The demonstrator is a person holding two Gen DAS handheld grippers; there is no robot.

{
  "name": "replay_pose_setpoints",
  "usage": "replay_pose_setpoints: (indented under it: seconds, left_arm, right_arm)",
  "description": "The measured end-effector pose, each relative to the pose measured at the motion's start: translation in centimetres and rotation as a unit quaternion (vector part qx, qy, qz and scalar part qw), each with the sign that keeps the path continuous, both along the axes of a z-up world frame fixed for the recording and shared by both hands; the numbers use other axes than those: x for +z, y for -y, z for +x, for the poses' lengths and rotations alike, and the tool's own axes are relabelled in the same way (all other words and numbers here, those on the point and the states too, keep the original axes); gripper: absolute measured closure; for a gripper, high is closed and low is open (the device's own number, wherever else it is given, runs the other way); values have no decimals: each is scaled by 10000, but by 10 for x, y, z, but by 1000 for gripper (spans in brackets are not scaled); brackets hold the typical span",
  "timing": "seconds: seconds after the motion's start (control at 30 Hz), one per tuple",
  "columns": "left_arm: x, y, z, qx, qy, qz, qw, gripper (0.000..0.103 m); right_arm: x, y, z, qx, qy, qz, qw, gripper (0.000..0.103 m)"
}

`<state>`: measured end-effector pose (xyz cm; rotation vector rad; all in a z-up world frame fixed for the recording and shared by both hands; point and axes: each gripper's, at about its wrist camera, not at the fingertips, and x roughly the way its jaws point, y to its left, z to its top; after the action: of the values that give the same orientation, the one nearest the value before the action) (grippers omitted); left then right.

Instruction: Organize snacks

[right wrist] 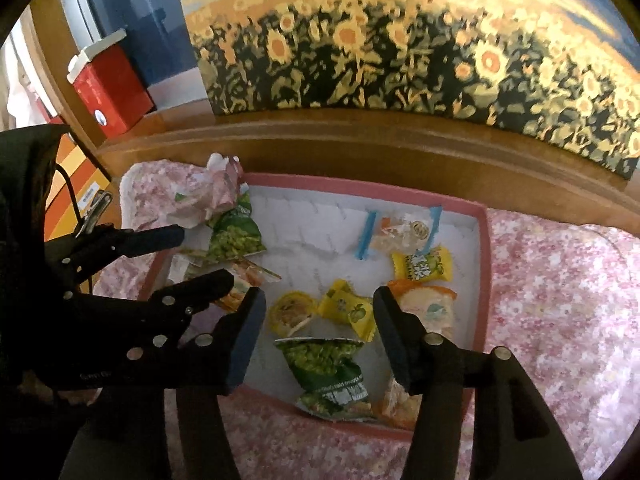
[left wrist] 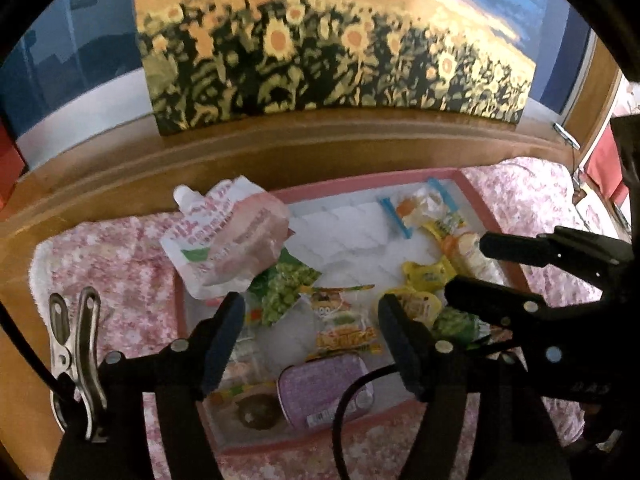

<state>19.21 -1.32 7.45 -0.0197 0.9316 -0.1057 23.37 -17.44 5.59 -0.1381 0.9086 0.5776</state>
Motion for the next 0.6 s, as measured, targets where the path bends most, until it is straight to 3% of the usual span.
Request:
replay_pose_setpoints:
  seconds: [0.3, 0.6]
  left_arm:
    - [30, -5, -36, 147, 345, -52, 9993, 29]
    - [47, -12, -82, 394, 621, -61, 9973, 29]
  right_arm:
    - [33, 15, -35, -145, 417, 46, 9990, 43]
    - [47, 43, -83, -462, 628, 217, 9967, 43]
